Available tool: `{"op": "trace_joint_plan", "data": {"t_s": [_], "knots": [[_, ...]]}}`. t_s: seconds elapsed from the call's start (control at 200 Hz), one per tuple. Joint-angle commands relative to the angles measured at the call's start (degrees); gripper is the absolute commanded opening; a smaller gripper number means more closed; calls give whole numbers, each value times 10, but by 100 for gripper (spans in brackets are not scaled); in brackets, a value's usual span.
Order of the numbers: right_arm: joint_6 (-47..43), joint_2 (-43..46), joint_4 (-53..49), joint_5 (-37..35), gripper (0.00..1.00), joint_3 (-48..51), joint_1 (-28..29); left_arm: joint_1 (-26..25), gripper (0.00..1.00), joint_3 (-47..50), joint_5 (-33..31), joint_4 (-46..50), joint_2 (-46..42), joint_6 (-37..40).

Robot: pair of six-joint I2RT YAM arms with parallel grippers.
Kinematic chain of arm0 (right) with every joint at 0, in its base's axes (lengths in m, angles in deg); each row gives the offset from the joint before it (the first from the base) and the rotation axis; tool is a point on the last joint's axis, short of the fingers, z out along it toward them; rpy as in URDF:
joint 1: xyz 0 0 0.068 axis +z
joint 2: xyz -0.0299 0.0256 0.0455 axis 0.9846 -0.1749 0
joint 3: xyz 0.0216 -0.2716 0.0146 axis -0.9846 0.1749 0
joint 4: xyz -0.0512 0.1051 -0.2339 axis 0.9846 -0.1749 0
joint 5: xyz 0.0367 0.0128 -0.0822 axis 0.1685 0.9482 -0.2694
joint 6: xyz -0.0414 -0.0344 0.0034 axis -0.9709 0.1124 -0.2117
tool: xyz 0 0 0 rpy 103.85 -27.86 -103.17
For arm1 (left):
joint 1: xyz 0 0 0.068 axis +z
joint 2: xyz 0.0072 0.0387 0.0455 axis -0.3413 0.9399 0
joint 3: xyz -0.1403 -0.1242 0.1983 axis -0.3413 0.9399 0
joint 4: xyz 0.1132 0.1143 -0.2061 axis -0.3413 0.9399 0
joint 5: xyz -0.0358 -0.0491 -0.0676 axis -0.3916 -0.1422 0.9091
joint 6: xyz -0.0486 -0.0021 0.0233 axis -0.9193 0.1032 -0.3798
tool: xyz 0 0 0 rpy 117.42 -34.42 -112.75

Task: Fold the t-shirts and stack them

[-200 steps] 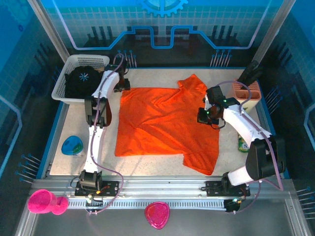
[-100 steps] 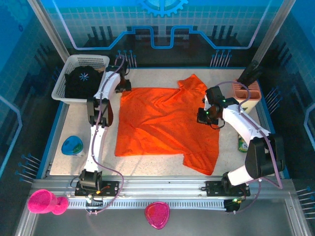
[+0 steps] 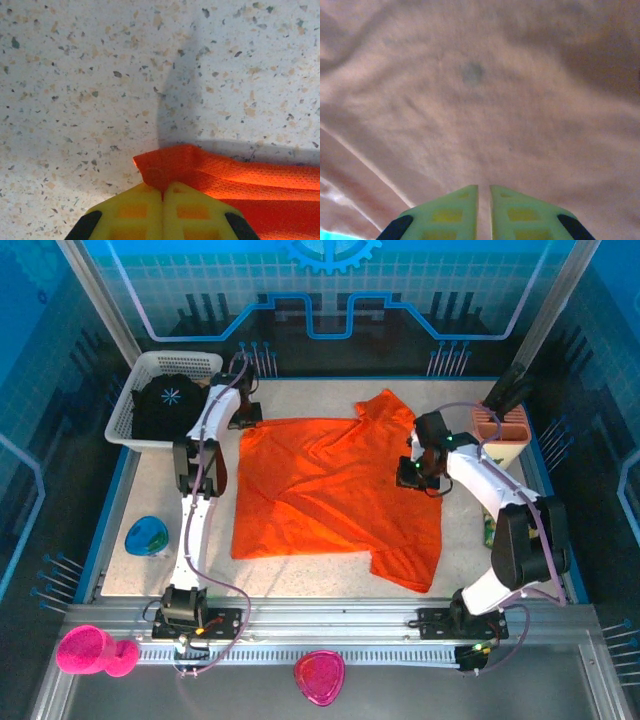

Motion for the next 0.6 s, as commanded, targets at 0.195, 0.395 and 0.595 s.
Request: {"op": "trace_joint_plan", "data": {"t_s": [0.195, 0.395, 0.595], "knots": [[-80, -170, -4, 1, 44, -235, -77, -26, 0, 116, 26, -25, -127, 11], [-126, -370, -72, -56, 46, -459, -85, -30, 0, 168, 34, -58, -196, 5], [-179, -525, -156, -140, 46, -659, -88, -30, 0, 177, 47, -66, -189, 1]]}}
